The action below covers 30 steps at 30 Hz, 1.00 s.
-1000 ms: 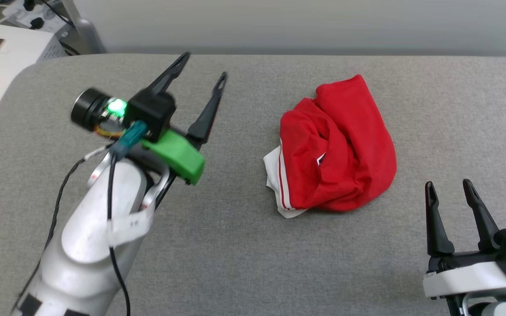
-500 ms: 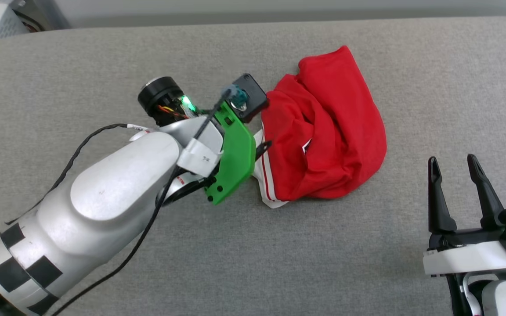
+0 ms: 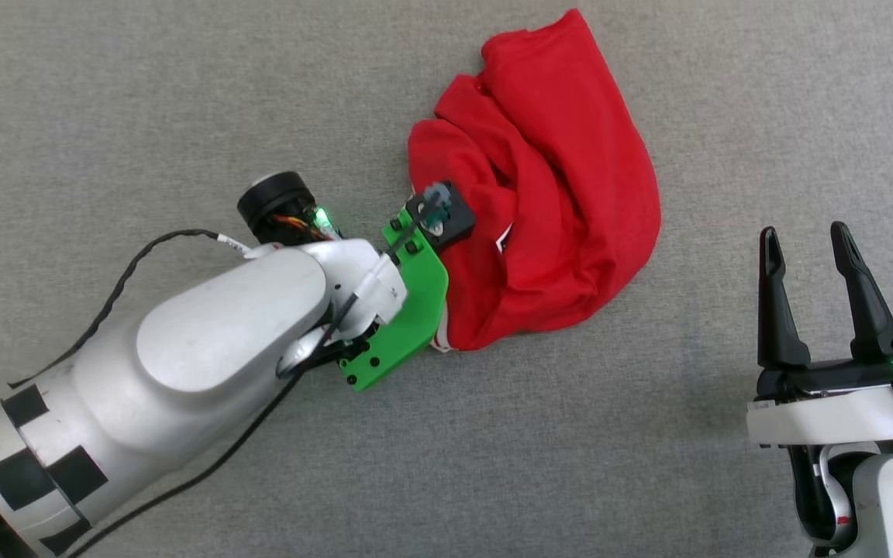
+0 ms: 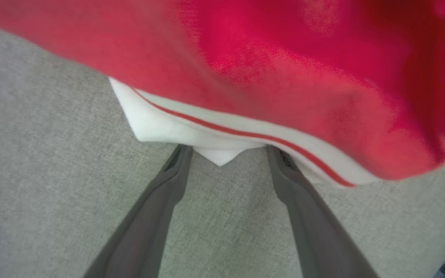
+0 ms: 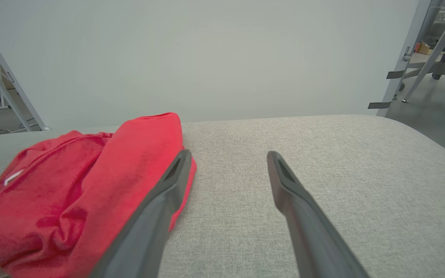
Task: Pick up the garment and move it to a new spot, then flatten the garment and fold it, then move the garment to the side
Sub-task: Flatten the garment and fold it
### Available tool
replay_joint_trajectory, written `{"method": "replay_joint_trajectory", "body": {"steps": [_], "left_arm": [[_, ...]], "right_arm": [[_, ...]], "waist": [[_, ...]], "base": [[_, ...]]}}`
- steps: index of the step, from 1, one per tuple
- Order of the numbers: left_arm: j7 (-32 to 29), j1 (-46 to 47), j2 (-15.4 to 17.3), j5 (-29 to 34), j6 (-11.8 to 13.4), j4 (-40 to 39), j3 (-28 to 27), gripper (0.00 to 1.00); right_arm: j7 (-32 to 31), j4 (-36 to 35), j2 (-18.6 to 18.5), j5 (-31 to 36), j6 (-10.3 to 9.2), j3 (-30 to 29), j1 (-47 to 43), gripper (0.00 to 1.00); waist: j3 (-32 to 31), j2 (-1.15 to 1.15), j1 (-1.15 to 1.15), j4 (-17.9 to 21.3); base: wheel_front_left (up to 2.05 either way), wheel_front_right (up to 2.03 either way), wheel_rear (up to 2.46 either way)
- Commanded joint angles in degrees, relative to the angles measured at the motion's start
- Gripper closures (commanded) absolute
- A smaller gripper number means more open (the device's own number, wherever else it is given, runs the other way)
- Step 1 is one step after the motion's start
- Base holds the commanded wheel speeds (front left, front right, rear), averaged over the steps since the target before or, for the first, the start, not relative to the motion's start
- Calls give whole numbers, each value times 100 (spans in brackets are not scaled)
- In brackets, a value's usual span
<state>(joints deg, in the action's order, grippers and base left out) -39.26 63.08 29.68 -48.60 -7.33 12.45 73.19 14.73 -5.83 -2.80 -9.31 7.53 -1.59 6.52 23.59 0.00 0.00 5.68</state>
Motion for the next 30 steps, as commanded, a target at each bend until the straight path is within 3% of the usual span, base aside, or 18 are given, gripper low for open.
{"method": "replay_joint_trajectory", "body": {"steps": [1, 8, 9, 10, 11, 20, 25, 30], "left_arm": [[-187, -168, -37, 118, -15, 17, 13, 0], [-917, -605, 4, 368, -15, -55, 15, 0], [-972, -653, 28, 368, -15, -78, 16, 23], [-977, -669, 43, 378, -15, -94, 16, 73], [-892, -663, 57, 402, -15, -101, 16, 100], [980, -148, -62, 177, -15, -2, 16, 100], [1870, 37, 151, 111, -15, -146, -22, 100], [2342, -103, 543, -26, 61, -351, -248, 100]], "right_arm": [[27, -20, -8, -41, -4, 21, 138, 0], [27, 5, -8, -68, -4, 41, 271, 0], [27, 11, -8, -68, -4, 38, 280, 0], [27, 14, -8, -67, -4, 32, 284, 0], [27, 18, -8, -64, -4, 20, 285, 0], [27, 15, -8, 63, -4, -86, 143, 0], [27, 13, -8, 136, -4, -90, -30, 0], [27, 8, -8, 176, -4, -117, -166, 0]], "waist": [[259, 0, 0, 186], [401, 0, 0, 274], [402, 0, 0, 278], [400, 0, 0, 276], [393, 0, 0, 266], [0, 0, 0, -46], [-351, 0, 0, -298], [-601, 0, 0, -489]], "base": [[0, 0, 0], [0, 0, 0], [0, 0, 0], [0, 0, 0], [0, 0, 0], [0, 0, 0], [0, 0, 0], [0, 0, 0]]}}
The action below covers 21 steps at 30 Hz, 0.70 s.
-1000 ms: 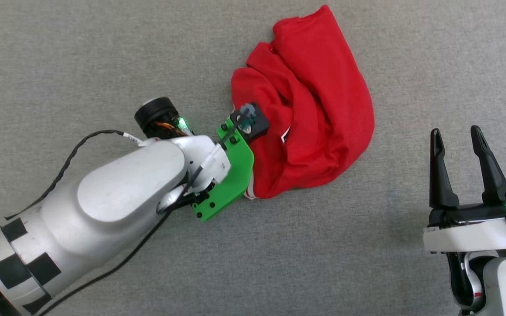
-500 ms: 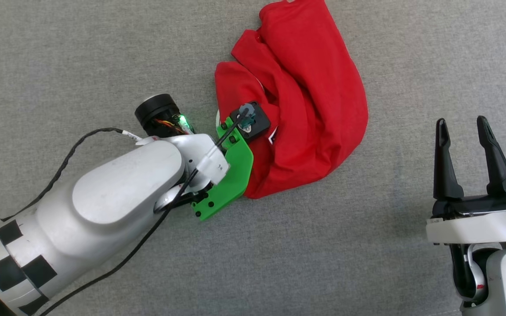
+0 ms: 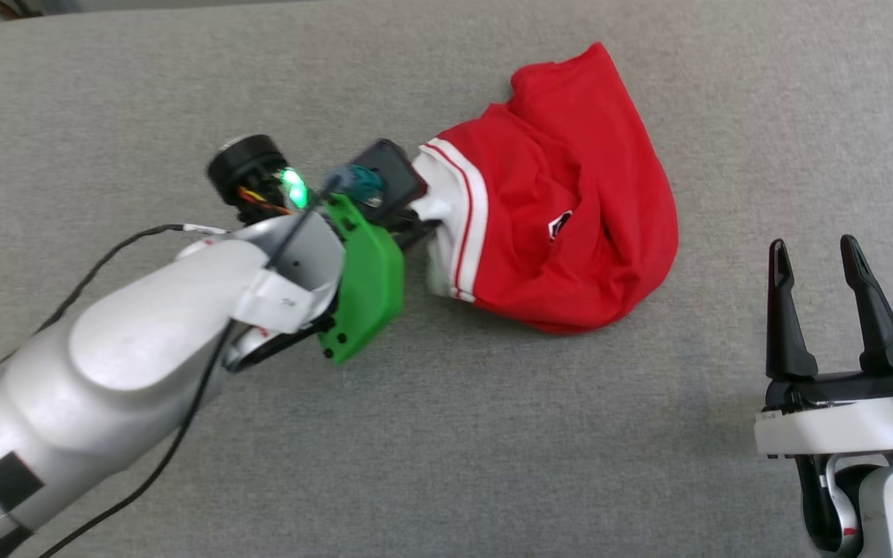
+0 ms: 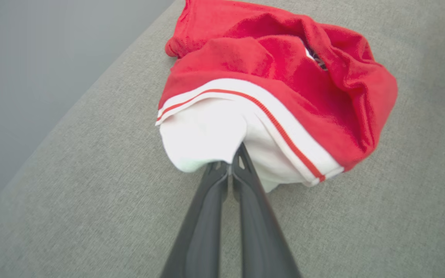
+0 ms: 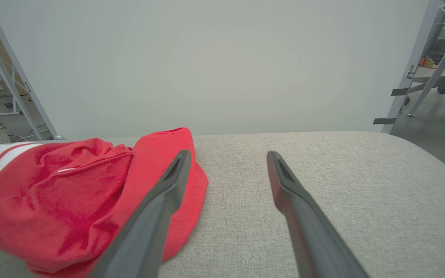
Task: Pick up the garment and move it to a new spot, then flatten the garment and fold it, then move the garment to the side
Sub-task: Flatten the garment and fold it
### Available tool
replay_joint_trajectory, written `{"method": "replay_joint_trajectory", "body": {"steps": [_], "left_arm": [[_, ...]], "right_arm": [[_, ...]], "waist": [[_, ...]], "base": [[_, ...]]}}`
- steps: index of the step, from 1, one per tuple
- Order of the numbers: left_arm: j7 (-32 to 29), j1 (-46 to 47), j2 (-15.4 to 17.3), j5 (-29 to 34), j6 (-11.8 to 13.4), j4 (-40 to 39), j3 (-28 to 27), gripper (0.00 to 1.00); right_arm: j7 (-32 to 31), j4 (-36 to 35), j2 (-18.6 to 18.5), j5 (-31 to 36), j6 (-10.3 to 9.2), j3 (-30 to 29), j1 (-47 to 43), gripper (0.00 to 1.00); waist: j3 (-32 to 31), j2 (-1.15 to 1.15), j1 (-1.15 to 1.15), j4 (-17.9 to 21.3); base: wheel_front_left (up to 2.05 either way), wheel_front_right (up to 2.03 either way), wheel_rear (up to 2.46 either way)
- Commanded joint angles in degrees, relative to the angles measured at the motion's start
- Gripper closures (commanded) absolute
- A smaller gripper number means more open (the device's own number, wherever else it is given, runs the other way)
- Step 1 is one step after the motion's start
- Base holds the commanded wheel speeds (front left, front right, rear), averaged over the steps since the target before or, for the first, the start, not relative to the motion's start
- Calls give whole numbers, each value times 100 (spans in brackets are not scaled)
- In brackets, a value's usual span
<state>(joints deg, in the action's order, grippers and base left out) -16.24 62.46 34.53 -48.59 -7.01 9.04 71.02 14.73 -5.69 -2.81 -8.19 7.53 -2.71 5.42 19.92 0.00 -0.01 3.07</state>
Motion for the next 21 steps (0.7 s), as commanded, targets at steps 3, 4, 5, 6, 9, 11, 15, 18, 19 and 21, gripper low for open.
{"method": "replay_joint_trajectory", "body": {"steps": [3, 4, 5, 6, 9, 11, 15, 18, 19, 21], "left_arm": [[248, -242, 403, -109, 253, -153, -194, 100], [302, -322, 502, -163, 320, -188, -243, 100], [375, -431, 632, -238, 408, -224, -308, 100], [427, -540, 775, -277, 493, -242, -344, 100], [576, -884, 1122, -436, 715, -236, -428, 100], [694, -1164, 1329, -624, 838, -181, -491, 100], [886, -1705, 1623, -942, 1038, 81, -534, 100], [1011, -2083, 1692, -1191, 1125, 391, -538, 100], [1033, -2193, 1682, -1281, 1134, 484, -536, 100], [1085, -2440, 1630, -1491, 1136, 693, -533, 100]], "right_arm": [[27, -8, -7, 81, -4, -26, -138, 0], [27, -7, -7, 85, -4, -34, -159, 0], [27, -7, -7, 88, -4, -45, -182, 0], [27, -6, -7, 89, -4, -48, -201, 0], [27, -5, -7, 96, -4, -52, -237, 0], [27, -7, -7, 101, -4, -54, -250, 0], [27, -8, -7, 110, -4, -71, -271, 0], [27, 10, -7, 130, -4, -61, -282, 0], [27, 16, -7, 136, -4, -59, -283, 0], [27, 34, -7, 149, -4, -60, -286, 0]], "waist": [[-341, 0, 1, -316], [-363, 0, 1, -338], [-386, 0, 1, -365], [-406, 0, 1, -382], [-438, 0, 1, -415], [-443, 0, 1, -429], [-432, 0, 1, -453], [-416, 0, 1, -458], [-414, 0, 1, -457], [-417, 0, 1, -445]], "base": [[0, 0, 0], [0, 0, 0], [0, 0, 0], [0, 0, 0], [0, 0, 0], [0, 0, 0], [0, 0, 0], [0, 0, 0], [0, 0, 0], [0, 0, 0]]}}
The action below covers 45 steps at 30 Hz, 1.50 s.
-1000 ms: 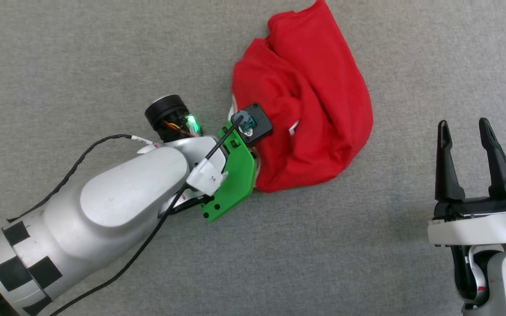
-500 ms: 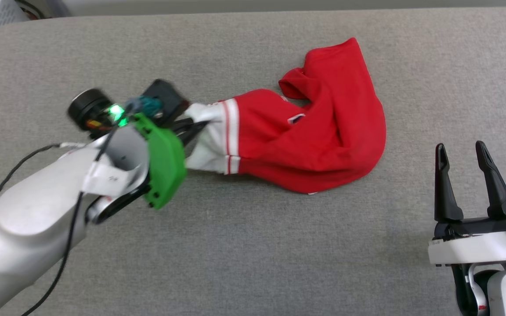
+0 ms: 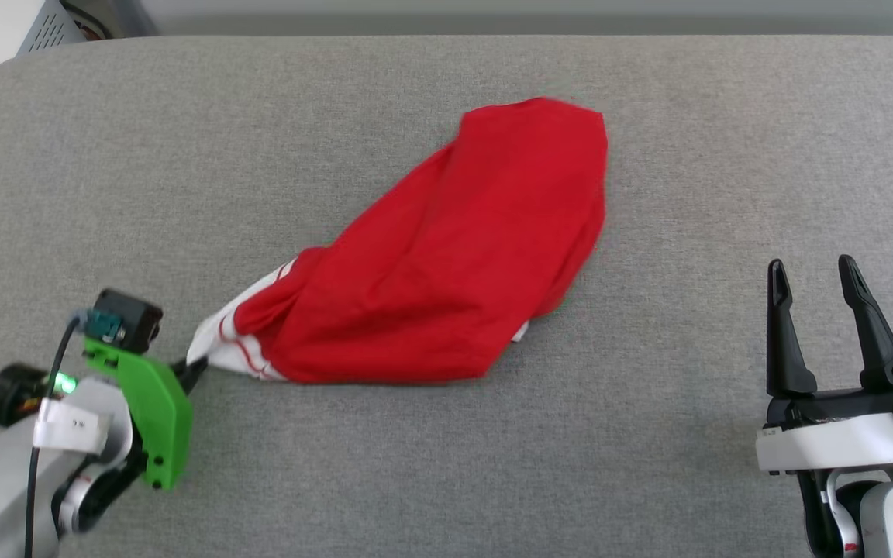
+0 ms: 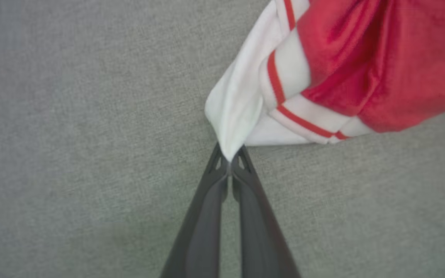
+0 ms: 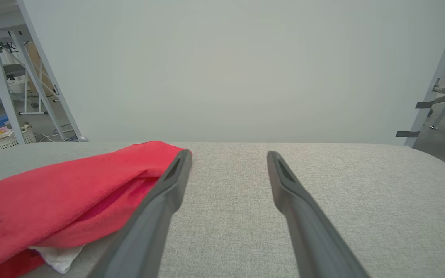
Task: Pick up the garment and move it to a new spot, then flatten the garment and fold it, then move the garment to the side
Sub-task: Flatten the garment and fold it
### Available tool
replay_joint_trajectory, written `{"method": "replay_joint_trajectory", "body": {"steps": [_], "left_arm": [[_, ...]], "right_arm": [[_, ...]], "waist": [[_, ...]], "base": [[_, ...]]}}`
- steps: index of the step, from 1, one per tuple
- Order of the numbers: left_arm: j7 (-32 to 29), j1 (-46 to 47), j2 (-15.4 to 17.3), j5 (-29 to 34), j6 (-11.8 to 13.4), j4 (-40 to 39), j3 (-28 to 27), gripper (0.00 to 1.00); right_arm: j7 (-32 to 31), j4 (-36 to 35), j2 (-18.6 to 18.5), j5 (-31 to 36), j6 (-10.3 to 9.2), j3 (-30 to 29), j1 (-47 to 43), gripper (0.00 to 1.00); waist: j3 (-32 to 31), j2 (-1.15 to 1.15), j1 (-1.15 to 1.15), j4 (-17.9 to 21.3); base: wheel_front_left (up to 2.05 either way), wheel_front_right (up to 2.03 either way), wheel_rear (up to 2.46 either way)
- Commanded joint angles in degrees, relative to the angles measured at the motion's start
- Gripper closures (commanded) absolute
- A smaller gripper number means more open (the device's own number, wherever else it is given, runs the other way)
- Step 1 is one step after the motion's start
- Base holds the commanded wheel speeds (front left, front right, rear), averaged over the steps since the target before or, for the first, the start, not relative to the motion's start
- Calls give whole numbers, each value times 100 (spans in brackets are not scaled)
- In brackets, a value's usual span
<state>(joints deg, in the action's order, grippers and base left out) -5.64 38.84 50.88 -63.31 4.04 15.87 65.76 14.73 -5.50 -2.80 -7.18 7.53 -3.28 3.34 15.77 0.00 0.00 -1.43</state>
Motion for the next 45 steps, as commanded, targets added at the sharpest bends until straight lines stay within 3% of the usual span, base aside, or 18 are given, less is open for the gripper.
{"method": "replay_joint_trajectory", "body": {"steps": [1, 7, 8, 9, 14, 20, 27, 30, 37, 38, 45], "left_arm": [[37, -203, -36, -88, 25, 114, 23, 100], [347, -622, -434, -318, -50, 625, 64, 100], [482, -637, -496, -320, -10, 683, 18, 56], [657, -647, -571, -286, 45, 748, -22, 0], [1551, -676, -822, 7, 436, 829, -196, 0], [2050, -817, -995, 575, 1198, 520, -694, 0], [2062, -1625, -1458, 2092, 2182, -819, -2187, 0], [2063, -2002, -1700, 2661, 2427, -1257, -2704, 0], [2063, -2672, -2563, 3905, 2266, -1668, -3824, 0], [2063, -2943, -3208, 4511, 1985, -1822, -4441, 0], [2064, -3057, -3919, 5053, 1432, -1850, -5027, 0]], "right_arm": [[27, 26, -8, 55, -4, -9, -84, 0], [27, 84, -8, 90, -4, -68, -163, 0], [27, 85, -8, 102, -4, -83, -172, 0], [27, 85, -8, 115, -4, -106, -179, 0], [27, -18, -8, 188, -4, -243, -176, 0], [27, -288, -8, 487, -4, -360, 83, 0], [27, -560, -549, 579, -4, -155, 974, 0], [27, -438, -896, 508, -4, 110, 1427, 0], [-180, 770, -1875, 9, -4, 1262, 2665, 0], [-1581, 1526, -2617, -782, -4, 2511, 3711, 0], [-4036, 1863, -3481, -2329, -4, 4142, 4898, 0]], "waist": [[-9, 0, 0, 10], [-148, 0, 0, -20], [-175, 0, 0, -31], [-224, 0, 0, -48], [-458, 0, 0, -140], [-627, 0, 0, -283], [-523, 0, 0, -522], [-426, 0, 0, -630], [-142, 0, 0, -928], [101, 0, 0, -1168], [490, 0, 0, -1449]], "base": [[0, 0, 0], [0, 0, 0], [0, 0, 0], [0, 0, 0], [0, 0, 0], [0, 0, 0], [0, 0, 0], [0, 0, 0], [0, 0, 0], [0, 0, 0], [0, 0, 0]]}}
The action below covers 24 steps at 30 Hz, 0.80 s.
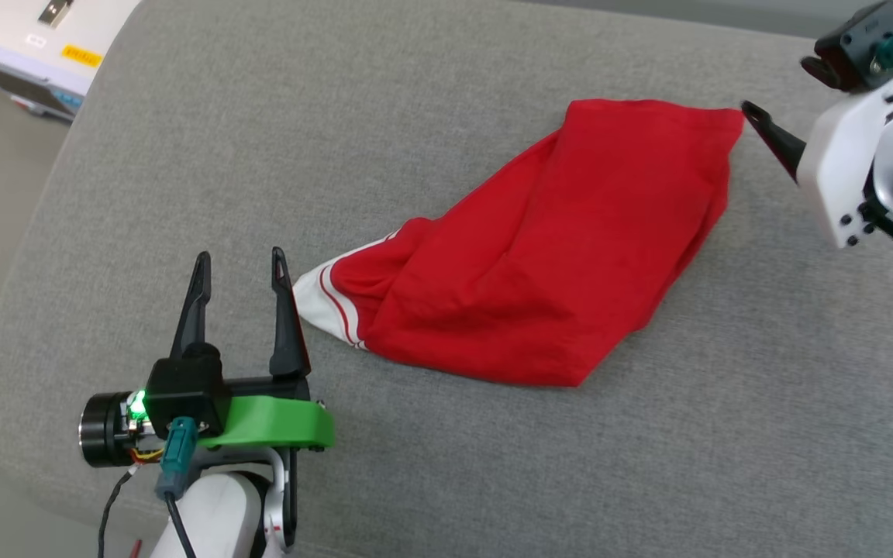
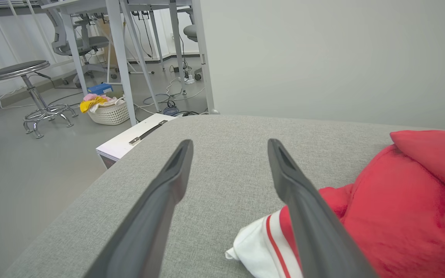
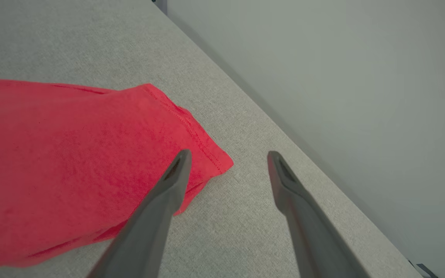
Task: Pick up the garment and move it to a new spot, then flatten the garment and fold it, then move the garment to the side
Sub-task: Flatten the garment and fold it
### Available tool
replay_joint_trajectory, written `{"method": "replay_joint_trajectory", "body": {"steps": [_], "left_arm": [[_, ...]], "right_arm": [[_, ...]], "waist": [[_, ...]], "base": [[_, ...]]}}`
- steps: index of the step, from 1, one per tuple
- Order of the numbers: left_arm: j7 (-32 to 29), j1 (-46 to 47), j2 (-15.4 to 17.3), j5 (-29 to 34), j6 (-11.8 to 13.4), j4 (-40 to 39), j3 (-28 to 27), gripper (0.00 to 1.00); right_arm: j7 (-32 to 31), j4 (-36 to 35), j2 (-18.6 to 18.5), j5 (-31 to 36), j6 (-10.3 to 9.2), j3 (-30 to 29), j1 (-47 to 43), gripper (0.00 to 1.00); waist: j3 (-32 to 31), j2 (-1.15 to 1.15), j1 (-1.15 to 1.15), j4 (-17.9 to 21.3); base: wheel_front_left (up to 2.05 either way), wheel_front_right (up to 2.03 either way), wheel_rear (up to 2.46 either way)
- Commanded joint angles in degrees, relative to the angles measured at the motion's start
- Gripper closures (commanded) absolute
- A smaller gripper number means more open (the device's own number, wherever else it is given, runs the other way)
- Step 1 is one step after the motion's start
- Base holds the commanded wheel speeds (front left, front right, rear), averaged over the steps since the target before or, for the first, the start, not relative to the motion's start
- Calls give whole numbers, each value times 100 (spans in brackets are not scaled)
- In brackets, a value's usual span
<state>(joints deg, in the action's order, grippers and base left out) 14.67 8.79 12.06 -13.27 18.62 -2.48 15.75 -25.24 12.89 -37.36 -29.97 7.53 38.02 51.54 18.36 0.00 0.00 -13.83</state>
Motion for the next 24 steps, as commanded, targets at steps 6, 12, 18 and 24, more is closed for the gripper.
{"method": "replay_joint_trajectory", "body": {"steps": [6, 12, 18, 24], "left_arm": [[32, 54, -533, 410, -425, -60, -355, 0], [32, 266, -847, 637, -748, -94, -558, 0], [32, 315, -904, 704, -808, -107, -613, 0], [32, 327, -916, 759, -822, -61, -626, 0]], "right_arm": [[-1821, 303, -340, -1206, -4, 648, 794, 0], [-2349, 976, -231, -1441, -4, 1076, 1182, 0], [-2401, 1371, -134, -1561, -4, 1670, 971, 0], [-2048, 1472, -195, -1906, -4, 2081, 1055, 100]], "waist": [[616, 0, 0, -464], [1068, 0, 0, -753], [1193, 0, 0, -820], [1065, 0, 0, -734]], "base": [[0, 0, 0], [0, 0, 0], [0, 0, 0], [0, 0, 0]]}}
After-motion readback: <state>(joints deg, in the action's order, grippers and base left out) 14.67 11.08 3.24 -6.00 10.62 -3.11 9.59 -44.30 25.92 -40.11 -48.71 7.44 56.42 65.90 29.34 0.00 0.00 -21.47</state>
